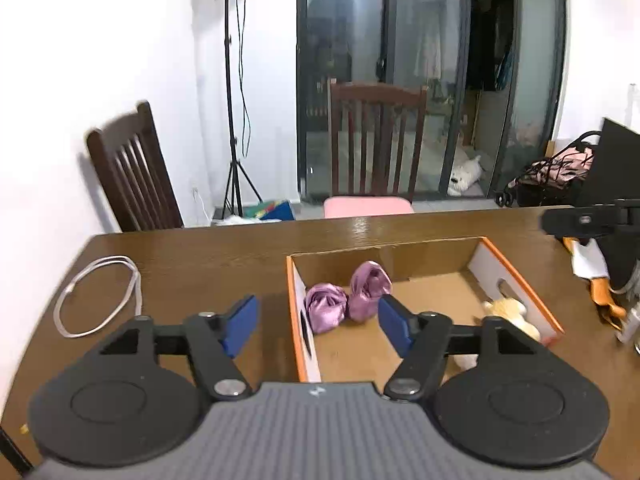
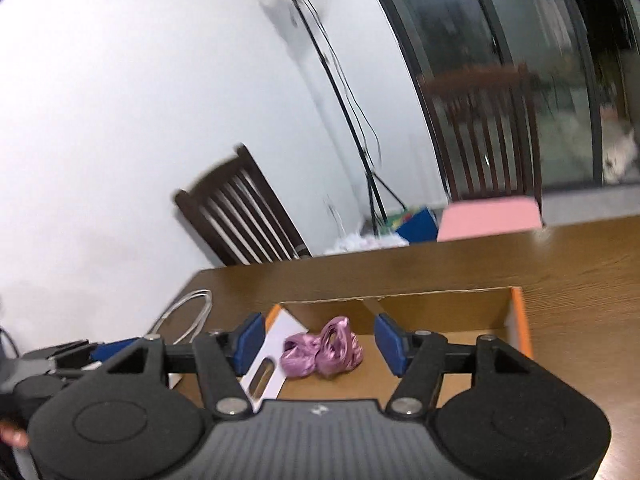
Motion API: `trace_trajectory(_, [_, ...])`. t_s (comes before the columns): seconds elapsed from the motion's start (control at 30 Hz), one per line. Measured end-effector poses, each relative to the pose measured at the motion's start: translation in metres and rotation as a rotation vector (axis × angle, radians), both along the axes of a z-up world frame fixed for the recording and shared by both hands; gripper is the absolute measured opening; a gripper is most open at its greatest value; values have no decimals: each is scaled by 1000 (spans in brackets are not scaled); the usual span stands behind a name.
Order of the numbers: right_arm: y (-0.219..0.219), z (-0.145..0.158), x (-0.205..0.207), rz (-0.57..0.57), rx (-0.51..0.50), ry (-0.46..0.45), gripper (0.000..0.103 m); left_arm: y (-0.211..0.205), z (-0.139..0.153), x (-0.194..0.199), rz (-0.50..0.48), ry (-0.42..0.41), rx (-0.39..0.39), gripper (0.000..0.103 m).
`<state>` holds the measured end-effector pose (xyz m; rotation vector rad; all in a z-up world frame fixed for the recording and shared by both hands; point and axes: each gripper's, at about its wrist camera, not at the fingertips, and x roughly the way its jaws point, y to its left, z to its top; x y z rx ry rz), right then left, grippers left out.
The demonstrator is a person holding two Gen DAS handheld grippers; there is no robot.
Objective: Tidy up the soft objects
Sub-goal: 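Open the left gripper to drop the satin bow into the box, then move the left gripper down to the purple knit cloth bag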
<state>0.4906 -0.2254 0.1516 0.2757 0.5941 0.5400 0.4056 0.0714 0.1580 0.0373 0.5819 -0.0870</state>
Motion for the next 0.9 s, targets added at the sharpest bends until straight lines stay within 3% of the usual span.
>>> trace_trajectory(0.2, [-39, 13, -113, 12, -86, -151, 68, -8, 4, -124, -19, -170, -5, 93])
trace_trajectory(0.33, [-50, -6, -192, 16, -128, -274, 74, -16, -31, -204, -1, -272, -20, 102])
trace_trajectory(0.4, [-54, -26, -233, 12, -147, -323, 81, -19, -54, -235, -17, -262, -29, 102])
trace_trajectory(0.53, [-61, -76, -296, 32, -131, -342, 82, -29, -93, -282, 33, -215, -63, 103])
trace_trajectory(0.63, [-63, -108, -326, 20, -77, -266, 82, -31, -113, -296, 45, -145, -87, 103])
trace_trajectory(0.73, [-57, -132, -335, 44, -78, -195, 82, -33, -119, -294, 42, -120, -52, 103])
trace_trajectory(0.9, [-41, -147, -332, 47, -76, -161, 81, -26, -130, -279, 81, -105, -99, 103])
